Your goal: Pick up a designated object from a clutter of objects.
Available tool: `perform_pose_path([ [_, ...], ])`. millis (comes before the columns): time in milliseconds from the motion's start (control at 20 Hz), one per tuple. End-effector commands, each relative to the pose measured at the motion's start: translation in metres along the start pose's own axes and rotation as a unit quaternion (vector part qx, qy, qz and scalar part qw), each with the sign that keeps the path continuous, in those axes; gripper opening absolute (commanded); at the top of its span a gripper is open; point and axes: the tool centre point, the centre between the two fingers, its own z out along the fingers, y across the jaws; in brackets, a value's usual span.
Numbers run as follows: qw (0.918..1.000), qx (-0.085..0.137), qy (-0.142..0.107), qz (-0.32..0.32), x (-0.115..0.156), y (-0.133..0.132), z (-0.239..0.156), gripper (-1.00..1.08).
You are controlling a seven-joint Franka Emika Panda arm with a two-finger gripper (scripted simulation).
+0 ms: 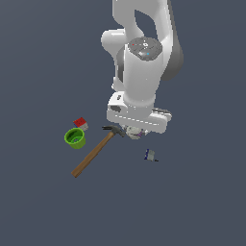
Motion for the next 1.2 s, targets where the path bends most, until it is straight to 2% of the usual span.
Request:
perform_pose_path([
  [0, 1.0, 0.0, 0.0, 0.0, -0.003, 0.001, -0.03, -1.0],
  [350, 1.0, 0.0, 0.0, 0.0, -0.01, 0.003, -0.105, -1.0],
  [600, 1.0, 0.0, 0.0, 0.0, -0.012, 0.003, -0.143, -1.0],
  [850, 1.0, 0.0, 0.0, 0.0, -0.013, 0.004, -0.167, -1.0],
  [1150, 1.0, 0.0, 0.0, 0.0, -0.013, 0.003, -0.178, -1.0],
])
